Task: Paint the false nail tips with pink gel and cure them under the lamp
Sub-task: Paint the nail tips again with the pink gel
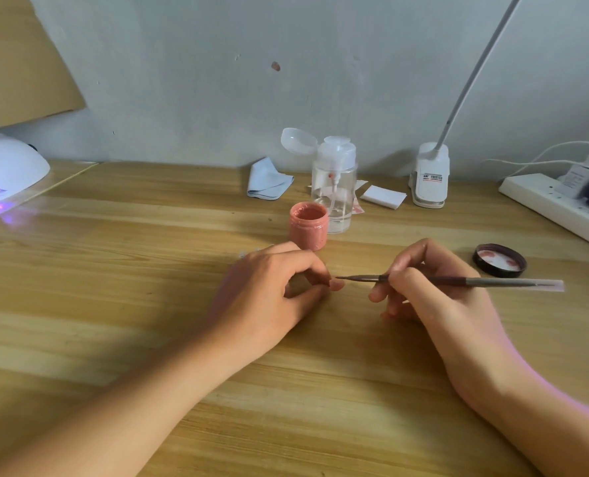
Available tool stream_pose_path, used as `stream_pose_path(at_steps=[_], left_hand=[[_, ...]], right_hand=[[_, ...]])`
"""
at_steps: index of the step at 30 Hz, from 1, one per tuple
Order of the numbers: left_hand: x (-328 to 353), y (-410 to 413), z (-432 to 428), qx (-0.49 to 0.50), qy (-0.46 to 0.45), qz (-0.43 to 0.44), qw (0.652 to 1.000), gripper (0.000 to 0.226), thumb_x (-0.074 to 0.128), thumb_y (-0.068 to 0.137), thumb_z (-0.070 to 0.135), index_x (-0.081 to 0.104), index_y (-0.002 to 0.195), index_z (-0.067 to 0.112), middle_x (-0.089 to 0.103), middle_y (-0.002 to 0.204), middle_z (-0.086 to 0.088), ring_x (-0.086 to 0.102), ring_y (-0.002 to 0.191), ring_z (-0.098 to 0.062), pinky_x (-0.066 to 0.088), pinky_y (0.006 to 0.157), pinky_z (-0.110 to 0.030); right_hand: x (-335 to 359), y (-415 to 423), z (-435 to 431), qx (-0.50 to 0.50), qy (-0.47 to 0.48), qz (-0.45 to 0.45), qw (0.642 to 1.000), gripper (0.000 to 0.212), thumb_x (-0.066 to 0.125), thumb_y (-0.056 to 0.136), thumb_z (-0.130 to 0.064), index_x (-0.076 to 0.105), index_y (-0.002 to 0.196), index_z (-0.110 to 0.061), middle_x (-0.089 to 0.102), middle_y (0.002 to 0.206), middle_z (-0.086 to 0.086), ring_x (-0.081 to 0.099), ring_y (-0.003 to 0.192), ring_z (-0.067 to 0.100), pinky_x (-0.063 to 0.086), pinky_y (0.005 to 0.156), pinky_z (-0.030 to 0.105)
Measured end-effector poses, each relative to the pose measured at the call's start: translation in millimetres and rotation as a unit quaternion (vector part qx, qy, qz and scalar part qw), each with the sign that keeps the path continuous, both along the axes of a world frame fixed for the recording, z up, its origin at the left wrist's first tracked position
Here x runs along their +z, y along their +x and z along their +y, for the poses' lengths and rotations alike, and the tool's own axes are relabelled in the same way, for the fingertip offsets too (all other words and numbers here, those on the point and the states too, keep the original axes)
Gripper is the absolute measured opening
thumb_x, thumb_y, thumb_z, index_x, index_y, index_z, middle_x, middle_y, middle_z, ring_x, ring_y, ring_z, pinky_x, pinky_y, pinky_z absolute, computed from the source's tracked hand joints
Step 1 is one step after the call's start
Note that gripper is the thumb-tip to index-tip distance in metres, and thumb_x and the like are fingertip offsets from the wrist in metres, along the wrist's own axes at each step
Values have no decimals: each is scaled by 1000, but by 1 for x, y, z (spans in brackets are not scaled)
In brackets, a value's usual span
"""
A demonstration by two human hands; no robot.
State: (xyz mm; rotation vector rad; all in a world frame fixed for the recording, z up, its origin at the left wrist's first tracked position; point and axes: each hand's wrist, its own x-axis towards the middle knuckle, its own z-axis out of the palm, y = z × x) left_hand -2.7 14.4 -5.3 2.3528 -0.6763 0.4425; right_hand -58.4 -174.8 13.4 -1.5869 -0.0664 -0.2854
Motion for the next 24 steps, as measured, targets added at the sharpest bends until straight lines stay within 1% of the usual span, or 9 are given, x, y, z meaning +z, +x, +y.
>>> stream_pose_path(at_steps=[7,9,11,14,17,19,21,22,24], left_hand=[[1,-1,1,-3,5,-2,1000,9,79,81,33,70,85,35,63,88,23,50,63,10,28,55,-12],[0,0,1,-3,5,2,1000,9,78,82,33,70,85,35,63,88,23,51,63,9,30,57,-14],[0,0,1,-3,6,13,1000,7,77,83,35,71,87,37,63,87,24,50,64,13,30,58,-16],[-2,3,2,-5,-19,59,998,10,76,83,37,75,93,40,60,78,28,49,61,13,29,58,-17],[-2,5,2,0,-34,89,995,12,76,84,36,77,94,40,52,62,40,47,54,9,27,54,-13],[-2,6,1,0,-22,96,995,13,74,84,38,76,96,41,50,59,41,46,52,3,31,56,-21],[-1,7,1,2,-16,106,994,12,73,85,39,76,97,39,50,57,40,45,50,0,39,61,-28],[-2,7,1,3,-16,110,994,12,73,86,39,77,97,38,50,56,38,44,49,-1,41,64,-29],[-2,8,2,2,-19,116,993,13,72,86,40,77,98,38,50,53,33,42,47,-3,40,64,-29]], right_hand=[[3,-1,1,13,-19,5,1000,7,58,86,-5,56,79,-6,72,71,10,55,59,11,47,55,16],[1,0,1,2,-16,1,1000,9,58,87,-4,56,79,-7,71,71,10,55,58,12,48,55,18],[0,0,-1,-25,10,-6,1000,11,56,90,-3,56,81,-10,70,72,9,55,58,13,51,58,26],[1,1,-2,-41,27,-11,999,10,56,89,-4,56,84,-12,70,72,7,54,57,13,51,60,32],[2,0,1,-17,-3,-8,1000,8,64,80,-12,57,80,-10,70,69,7,55,57,10,51,56,24],[4,0,2,-6,-14,0,1000,11,59,71,-18,56,77,-8,69,66,6,56,57,9,48,54,18],[5,-1,2,-3,-20,8,1000,12,57,69,-19,56,74,-8,67,64,5,56,59,9,48,55,17],[6,-1,3,-2,-27,11,1000,12,57,68,-19,56,74,-9,66,64,7,56,60,10,47,56,19],[6,-1,4,-3,-51,10,999,13,58,66,-18,56,74,-9,63,70,17,54,63,15,44,61,29]])
